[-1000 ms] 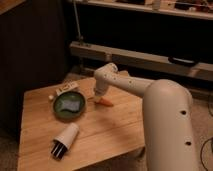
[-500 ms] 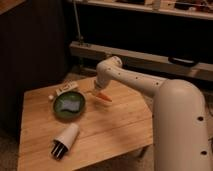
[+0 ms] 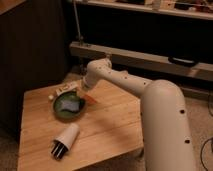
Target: Place the pepper in the ceramic bowl
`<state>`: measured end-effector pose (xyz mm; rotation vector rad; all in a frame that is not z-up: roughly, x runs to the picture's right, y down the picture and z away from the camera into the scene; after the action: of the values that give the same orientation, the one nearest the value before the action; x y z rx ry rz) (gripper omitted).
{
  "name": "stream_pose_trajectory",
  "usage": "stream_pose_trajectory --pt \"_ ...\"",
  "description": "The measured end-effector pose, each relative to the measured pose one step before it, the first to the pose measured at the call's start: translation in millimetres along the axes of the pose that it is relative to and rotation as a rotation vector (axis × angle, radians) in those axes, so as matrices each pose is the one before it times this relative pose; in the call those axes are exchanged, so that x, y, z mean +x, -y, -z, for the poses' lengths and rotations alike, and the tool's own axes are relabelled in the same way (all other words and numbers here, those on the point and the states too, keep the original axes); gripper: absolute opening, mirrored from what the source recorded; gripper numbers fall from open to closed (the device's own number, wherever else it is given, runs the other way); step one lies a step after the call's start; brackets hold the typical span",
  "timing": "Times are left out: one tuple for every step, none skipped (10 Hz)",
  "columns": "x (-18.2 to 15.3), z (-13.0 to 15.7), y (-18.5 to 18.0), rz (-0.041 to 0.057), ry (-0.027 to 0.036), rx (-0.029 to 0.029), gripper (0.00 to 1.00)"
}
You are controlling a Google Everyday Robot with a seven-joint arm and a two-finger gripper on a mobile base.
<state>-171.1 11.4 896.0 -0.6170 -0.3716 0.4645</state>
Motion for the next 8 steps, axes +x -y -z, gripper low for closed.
stream_pose_trajectory --pt "-14.16 -3.65 -8.66 0.049 -0.01489 0.01054 0.0" --pt "-15.53 -1.51 -9.6 0.05836 -0.02865 0.01949 0.0" --pt "-5.71 0.1 -4.12 0.03185 -0.02228 0.01356 0.0" --pt "-1.82 1.88 -0.82 0.01547 -0.01062 0.00915 0.0" --pt "-3.32 -0.08 -3.01 0.01038 -0.00565 -0.00216 0.06" --pt "-4.37 -3.36 -3.1 0.00401 0.00255 -0.00951 0.16" --pt "-1.95 -2.14 -1.62 -0.00112 0.00964 -0.01334 0.26" --pt "1.04 -1.41 0.1 -0.00471 0.00955 -0.01184 0.33"
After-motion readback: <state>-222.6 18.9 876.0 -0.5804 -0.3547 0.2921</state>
